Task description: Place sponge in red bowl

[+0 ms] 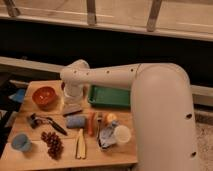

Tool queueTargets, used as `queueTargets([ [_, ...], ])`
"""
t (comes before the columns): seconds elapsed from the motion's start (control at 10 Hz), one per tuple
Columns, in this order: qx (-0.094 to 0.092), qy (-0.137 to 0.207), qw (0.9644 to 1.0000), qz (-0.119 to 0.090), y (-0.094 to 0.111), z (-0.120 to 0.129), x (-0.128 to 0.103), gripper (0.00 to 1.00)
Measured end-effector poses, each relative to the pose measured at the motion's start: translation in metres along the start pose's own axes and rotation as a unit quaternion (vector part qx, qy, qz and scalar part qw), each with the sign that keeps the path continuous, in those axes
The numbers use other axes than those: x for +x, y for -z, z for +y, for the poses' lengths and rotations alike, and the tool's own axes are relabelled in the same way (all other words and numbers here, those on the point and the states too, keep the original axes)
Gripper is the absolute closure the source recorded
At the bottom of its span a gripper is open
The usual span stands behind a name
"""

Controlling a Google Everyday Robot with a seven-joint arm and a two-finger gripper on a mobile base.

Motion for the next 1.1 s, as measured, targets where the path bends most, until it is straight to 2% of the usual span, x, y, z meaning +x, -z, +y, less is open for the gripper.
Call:
queueTargets([
  [0.1,-0.002,-0.012,0.9999,0.005,-0.005,-0.012,0.003,0.34],
  [0.4,-0.009,-0.030,0.9991,0.029,-0.030,-0.022,0.010,0.34],
  [1.1,-0.012,-0.065,0.9956,0.067,-0.060,-0.040,0.021,0.34],
])
